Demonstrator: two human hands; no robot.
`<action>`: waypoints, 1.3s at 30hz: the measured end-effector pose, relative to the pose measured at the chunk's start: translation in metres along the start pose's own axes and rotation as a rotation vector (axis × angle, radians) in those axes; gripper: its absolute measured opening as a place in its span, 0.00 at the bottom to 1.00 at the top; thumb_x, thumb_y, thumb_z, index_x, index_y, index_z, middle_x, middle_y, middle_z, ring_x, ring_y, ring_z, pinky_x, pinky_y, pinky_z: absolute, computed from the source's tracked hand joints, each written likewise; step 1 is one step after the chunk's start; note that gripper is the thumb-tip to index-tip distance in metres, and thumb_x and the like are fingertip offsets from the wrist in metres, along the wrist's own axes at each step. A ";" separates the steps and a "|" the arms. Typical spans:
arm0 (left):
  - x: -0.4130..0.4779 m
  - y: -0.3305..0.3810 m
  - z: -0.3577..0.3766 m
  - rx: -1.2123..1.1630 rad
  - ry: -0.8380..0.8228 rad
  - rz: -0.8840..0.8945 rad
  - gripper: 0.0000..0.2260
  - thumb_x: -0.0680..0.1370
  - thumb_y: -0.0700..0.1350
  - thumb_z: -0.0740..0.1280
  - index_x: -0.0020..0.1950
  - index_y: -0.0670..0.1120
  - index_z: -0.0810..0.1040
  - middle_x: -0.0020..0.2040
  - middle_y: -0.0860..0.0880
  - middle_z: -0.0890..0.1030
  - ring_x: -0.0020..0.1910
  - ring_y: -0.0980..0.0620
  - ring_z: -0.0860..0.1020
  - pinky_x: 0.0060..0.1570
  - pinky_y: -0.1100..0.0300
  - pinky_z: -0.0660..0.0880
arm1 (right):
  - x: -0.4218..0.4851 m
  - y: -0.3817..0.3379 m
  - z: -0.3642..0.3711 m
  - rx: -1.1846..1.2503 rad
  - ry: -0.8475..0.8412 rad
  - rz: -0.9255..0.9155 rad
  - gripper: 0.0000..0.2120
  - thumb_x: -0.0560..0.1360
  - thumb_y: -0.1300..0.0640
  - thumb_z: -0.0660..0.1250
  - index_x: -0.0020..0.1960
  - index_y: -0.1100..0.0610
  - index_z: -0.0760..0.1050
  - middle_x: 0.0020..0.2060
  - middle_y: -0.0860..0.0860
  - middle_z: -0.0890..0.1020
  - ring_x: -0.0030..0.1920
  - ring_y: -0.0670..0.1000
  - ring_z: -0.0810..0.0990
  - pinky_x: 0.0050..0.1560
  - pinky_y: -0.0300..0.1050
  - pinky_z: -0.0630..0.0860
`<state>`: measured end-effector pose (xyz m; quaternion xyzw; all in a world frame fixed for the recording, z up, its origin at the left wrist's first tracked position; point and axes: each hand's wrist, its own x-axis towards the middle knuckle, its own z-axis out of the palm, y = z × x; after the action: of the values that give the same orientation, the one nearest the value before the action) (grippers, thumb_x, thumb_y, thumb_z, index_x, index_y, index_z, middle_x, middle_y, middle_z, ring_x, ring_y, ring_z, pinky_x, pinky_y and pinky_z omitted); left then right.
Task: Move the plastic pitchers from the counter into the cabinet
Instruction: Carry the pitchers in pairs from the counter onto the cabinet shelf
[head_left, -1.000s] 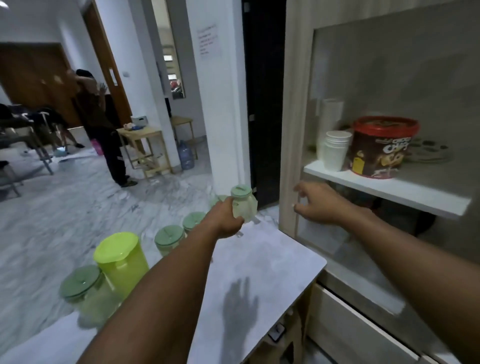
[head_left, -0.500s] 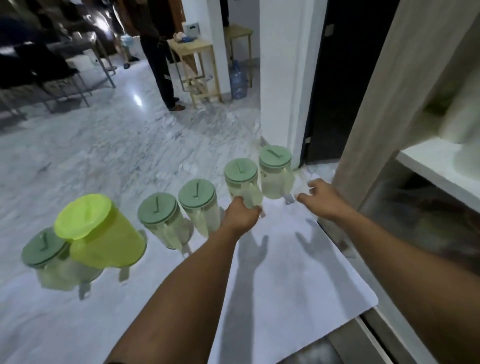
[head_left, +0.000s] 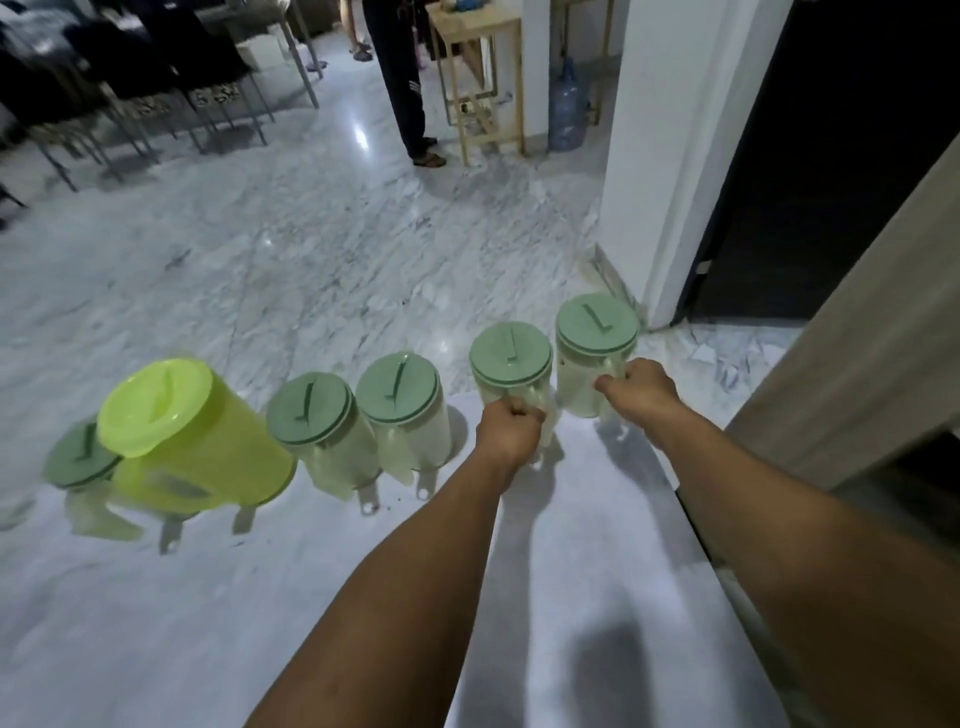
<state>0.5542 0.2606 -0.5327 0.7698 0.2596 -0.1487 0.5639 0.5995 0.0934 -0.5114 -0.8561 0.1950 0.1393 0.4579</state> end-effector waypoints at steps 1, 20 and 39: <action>-0.001 -0.001 -0.003 -0.011 -0.004 -0.005 0.07 0.72 0.49 0.68 0.45 0.47 0.78 0.49 0.41 0.83 0.44 0.42 0.80 0.47 0.52 0.78 | -0.001 0.000 0.001 0.015 -0.017 0.009 0.21 0.74 0.50 0.69 0.61 0.63 0.75 0.56 0.60 0.81 0.55 0.62 0.80 0.50 0.50 0.77; -0.221 0.030 -0.100 0.020 -0.433 0.303 0.10 0.82 0.41 0.63 0.59 0.38 0.79 0.57 0.37 0.84 0.46 0.42 0.83 0.46 0.50 0.82 | -0.317 -0.005 -0.082 0.207 0.231 -0.103 0.08 0.78 0.55 0.61 0.51 0.58 0.74 0.44 0.59 0.85 0.38 0.53 0.86 0.42 0.47 0.76; -0.648 0.079 -0.008 0.504 -1.473 0.663 0.18 0.74 0.47 0.71 0.60 0.40 0.75 0.55 0.37 0.77 0.44 0.42 0.84 0.44 0.53 0.84 | -0.869 0.170 -0.293 0.332 0.665 0.081 0.11 0.79 0.56 0.63 0.55 0.63 0.73 0.41 0.64 0.81 0.46 0.67 0.85 0.62 0.68 0.75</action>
<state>0.0669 0.0995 -0.1297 0.6152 -0.4545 -0.4926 0.4151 -0.2303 -0.0584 -0.1143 -0.7601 0.3868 -0.1617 0.4964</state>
